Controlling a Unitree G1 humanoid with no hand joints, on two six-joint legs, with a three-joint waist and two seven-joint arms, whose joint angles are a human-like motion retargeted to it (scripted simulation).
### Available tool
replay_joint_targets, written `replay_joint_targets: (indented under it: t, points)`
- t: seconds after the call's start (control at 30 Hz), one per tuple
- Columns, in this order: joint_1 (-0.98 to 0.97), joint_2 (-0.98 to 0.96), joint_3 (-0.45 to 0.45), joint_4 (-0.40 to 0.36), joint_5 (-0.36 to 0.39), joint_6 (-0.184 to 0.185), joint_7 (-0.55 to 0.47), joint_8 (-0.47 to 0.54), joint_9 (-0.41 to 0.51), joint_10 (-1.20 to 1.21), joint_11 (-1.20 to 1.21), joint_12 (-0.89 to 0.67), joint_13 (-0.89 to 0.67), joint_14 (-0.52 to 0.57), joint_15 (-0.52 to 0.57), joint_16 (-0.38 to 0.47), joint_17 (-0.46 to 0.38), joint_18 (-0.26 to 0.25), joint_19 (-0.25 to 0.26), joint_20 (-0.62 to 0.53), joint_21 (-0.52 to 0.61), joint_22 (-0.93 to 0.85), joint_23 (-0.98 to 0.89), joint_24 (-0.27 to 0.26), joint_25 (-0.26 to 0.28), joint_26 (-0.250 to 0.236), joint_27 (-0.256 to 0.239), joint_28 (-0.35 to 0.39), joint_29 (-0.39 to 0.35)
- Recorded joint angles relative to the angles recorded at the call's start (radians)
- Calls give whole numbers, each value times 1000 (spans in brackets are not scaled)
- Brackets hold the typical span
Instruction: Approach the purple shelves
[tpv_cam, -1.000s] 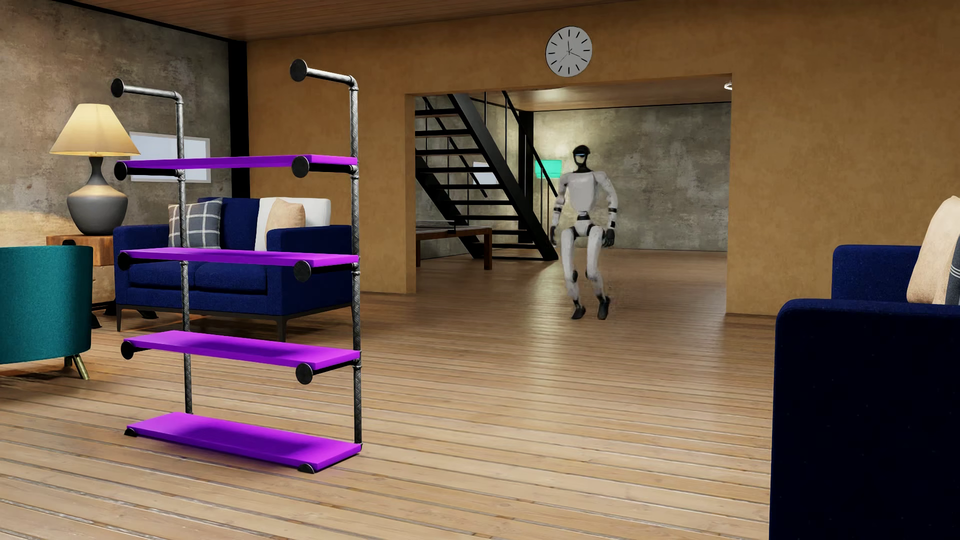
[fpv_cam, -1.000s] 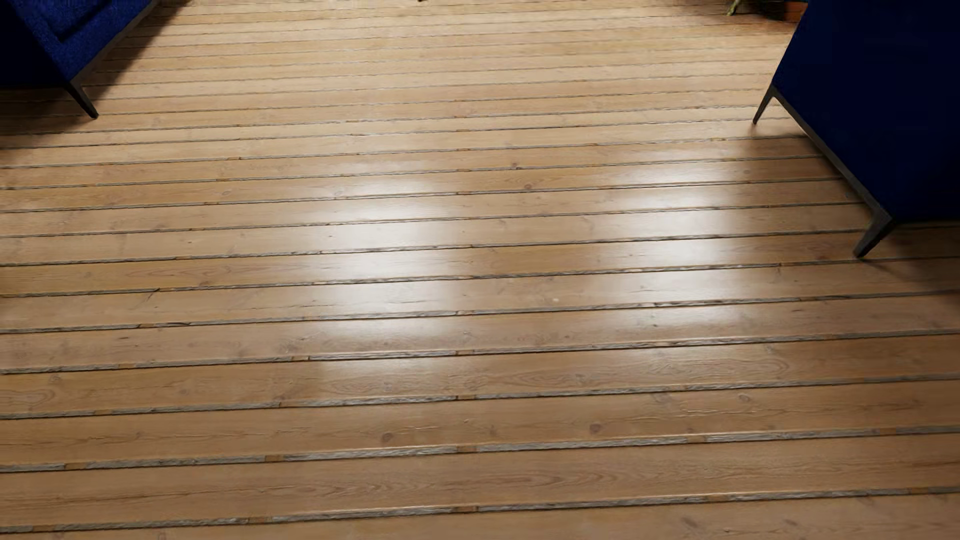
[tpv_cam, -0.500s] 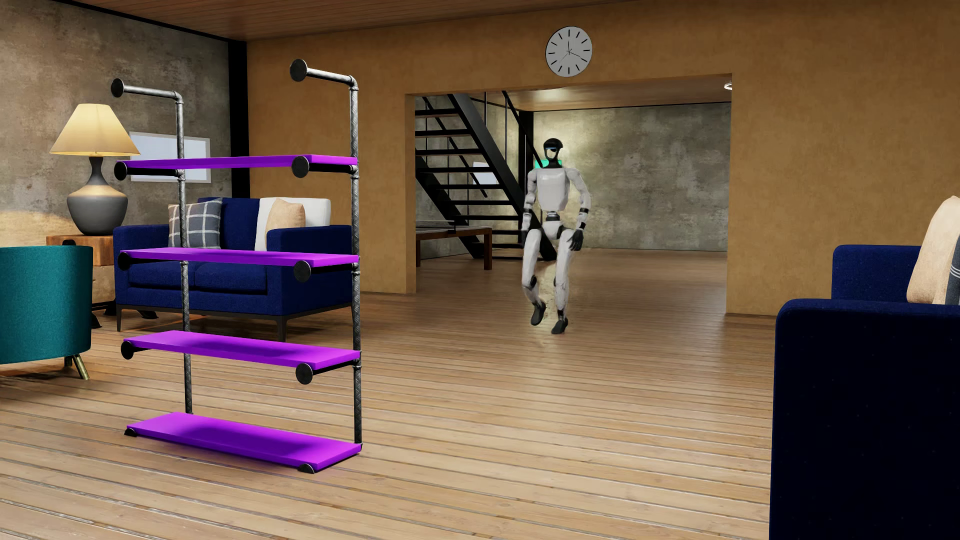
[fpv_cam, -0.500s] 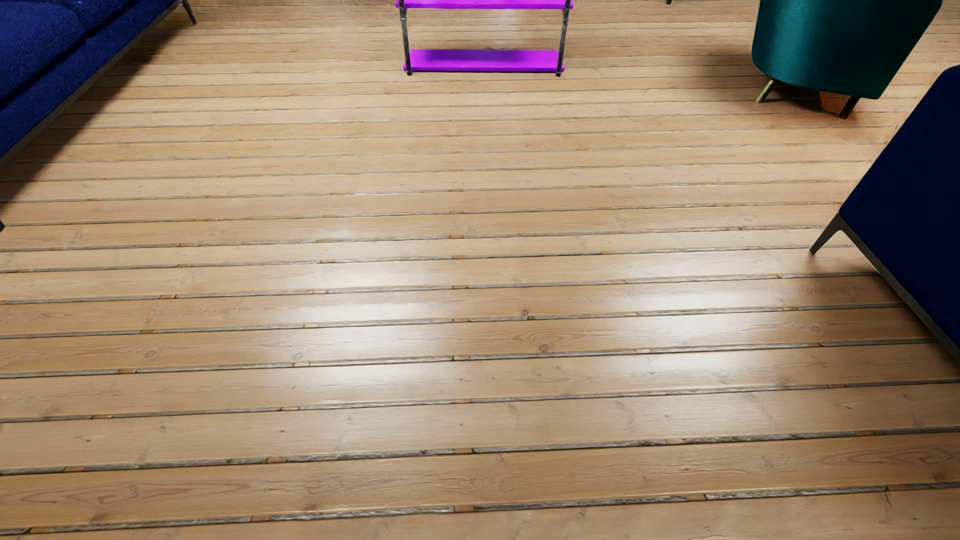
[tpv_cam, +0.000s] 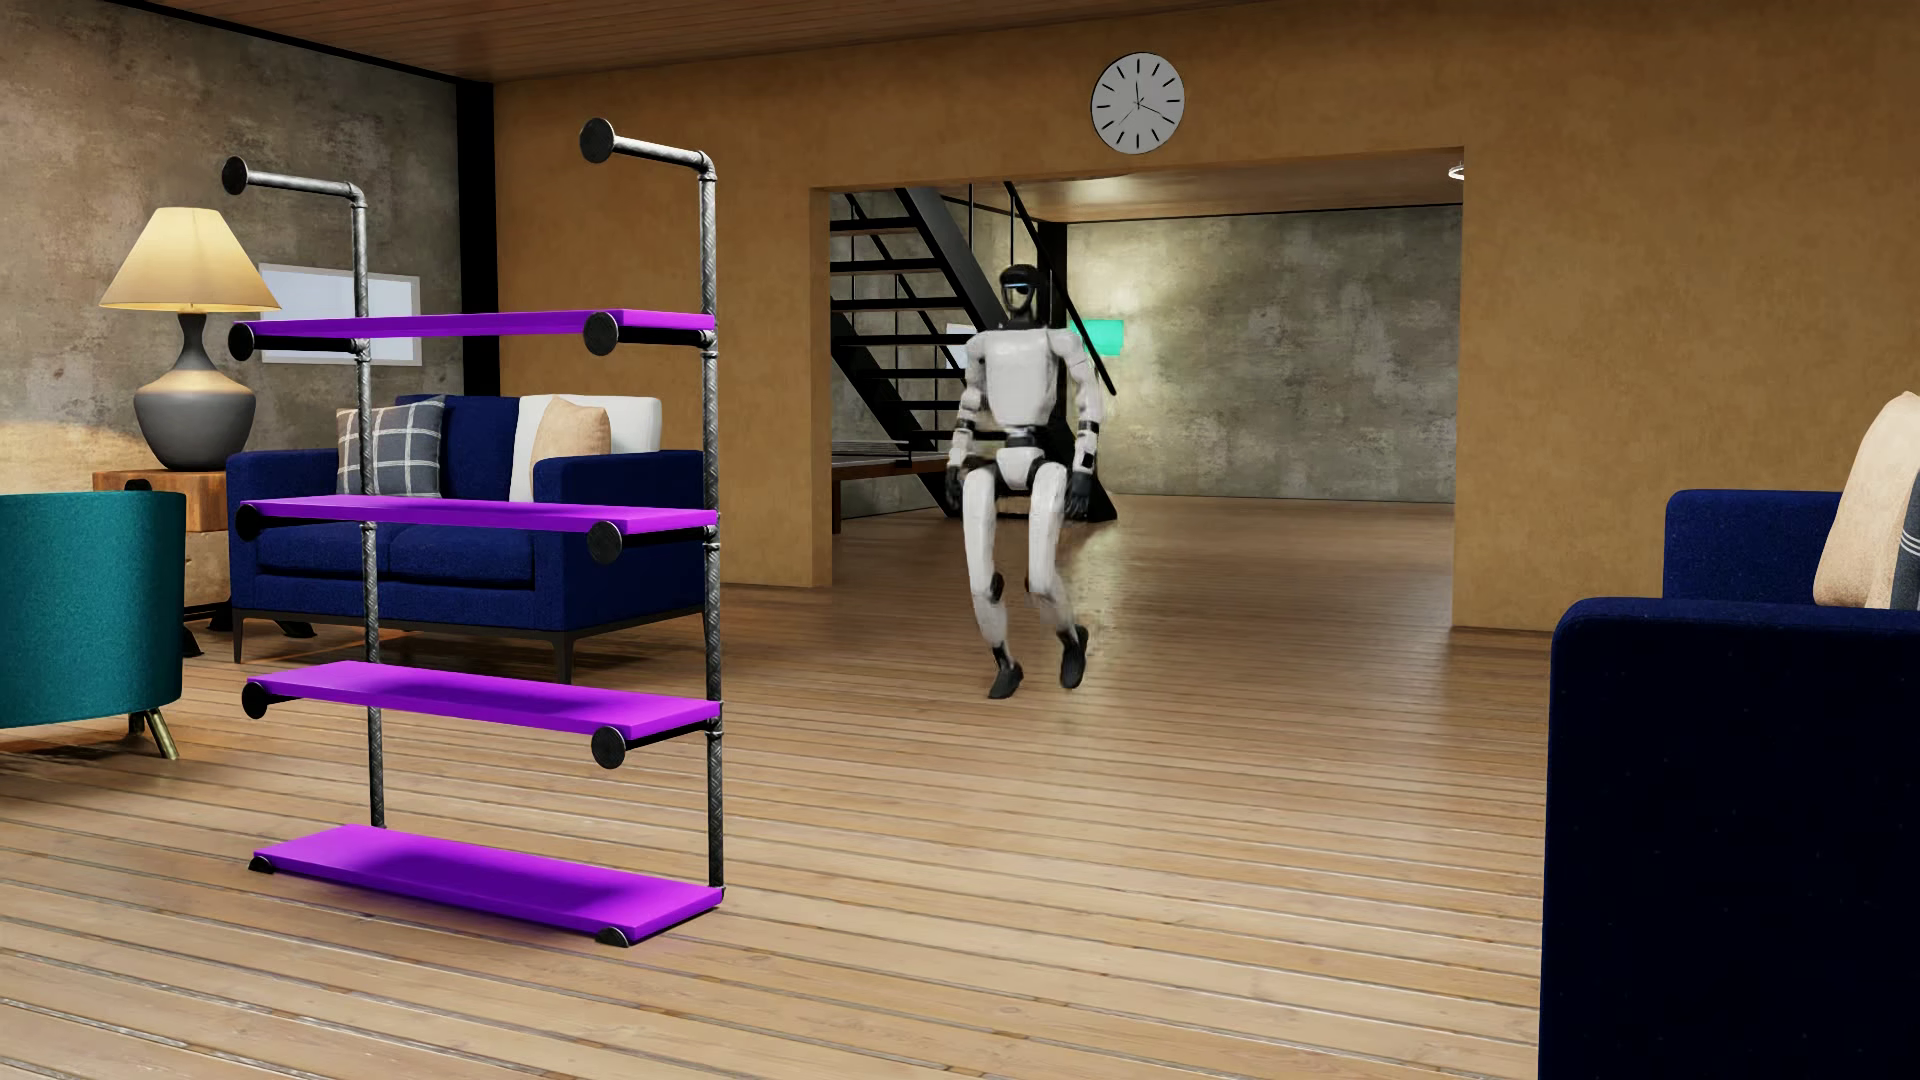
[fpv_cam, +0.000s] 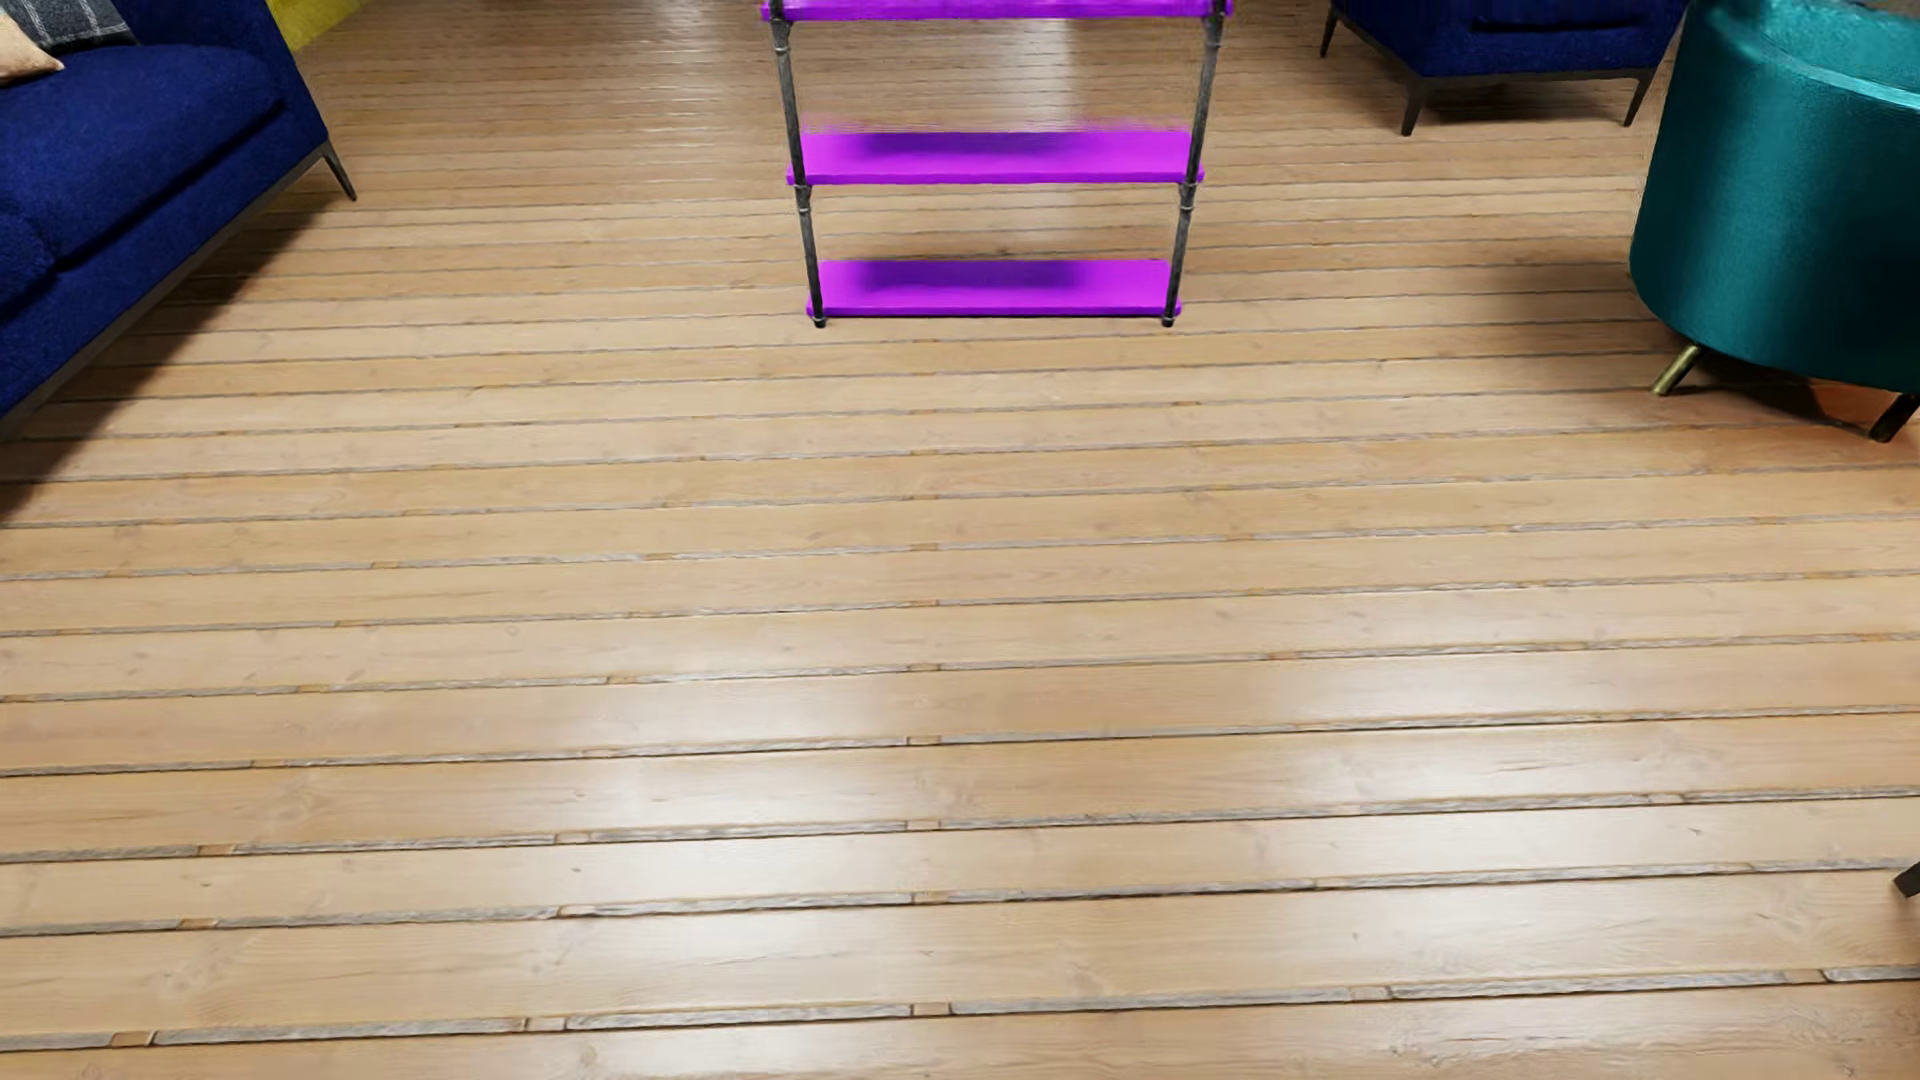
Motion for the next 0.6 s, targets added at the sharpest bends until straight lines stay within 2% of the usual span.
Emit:
replay_joint_targets:
  t: [0.03,0.07,0.1,0.13,0.17,0.2,0.23,0.27,0.3,0.33,0.37,0.4,0.43,0.47,0.5,0.6]
  points:
    - [-68,78,59,-16,-17,-18,0,0,0,-196,-45,35,-43,75,8,9,-1,0,0,-86,-16,47,-99,0,0,0,0,0,0]
    - [-115,154,113,-18,-33,-27,0,0,0,-403,-82,82,-80,80,-3,11,-4,0,0,-120,-50,76,-199,0,0,0,0,0,0]
    - [-153,220,158,-7,-43,-29,0,0,-7,-579,-110,125,-119,-60,-26,15,-13,0,0,-148,-81,98,-282,0,0,0,0,0,0]
    - [-192,263,204,15,-51,-23,0,0,-16,-676,-116,160,-162,-309,-50,21,-25,0,0,-176,-107,108,-342,0,0,0,0,0,0]
    - [-226,304,249,33,-67,-20,0,0,-21,-691,-109,192,-194,-505,-65,28,-35,0,0,-187,-140,105,-387,0,0,0,0,0,0]
    - [-248,350,295,45,-85,-18,0,0,-19,-681,-98,216,-207,-535,-51,35,-41,0,0,-194,-173,109,-412,0,0,0,0,0,0]
    - [-267,394,321,31,-103,-22,0,0,-23,-669,-72,236,-199,-421,2,41,-40,0,0,-207,-199,122,-413,0,0,0,0,0,0]
    - [-286,419,346,0,-133,-32,0,0,-45,-667,-34,265,-174,-174,95,39,-41,0,0,-171,-231,131,-410,0,0,0,0,0,0]
    - [-297,363,319,-50,-172,-62,0,0,-51,-580,135,260,-156,-54,254,34,-25,0,0,-180,-204,150,-348,0,0,0,0,0,0]
    - [-275,306,294,-94,-200,-84,0,0,-45,-509,307,249,-138,11,378,32,-9,0,0,-181,-172,164,-271,0,0,0,0,0,0]
    - [-220,218,269,-137,-219,-96,0,0,-25,-478,492,213,-132,6,396,28,2,0,0,-165,-124,168,-177,0,0,0,0,0,0]
    - [-140,109,231,-173,-225,-100,0,0,-5,-493,652,159,-140,-34,293,23,9,0,0,-151,-56,155,-75,0,0,0,0,0,0]
    - [-35,14,177,-187,-210,-91,0,0,4,-537,733,111,-136,-99,142,26,14,0,0,-131,14,109,20,0,0,0,0,0,0]
    - [72,-66,109,-176,-176,-66,0,0,4,-585,734,65,-109,-171,31,27,15,0,0,-100,60,52,89,0,0,0,0,0,0]
    - [164,-138,33,-149,-146,-39,0,0,2,-628,661,13,-71,-243,-13,29,10,0,0,-68,86,-7,136,0,0,0,0,0,0]
    - [353,-262,-158,-86,-147,4,0,0,-15,-722,139,-147,41,-416,38,43,-11,0,0,66,116,-201,218,0,0,0,0,0,0]
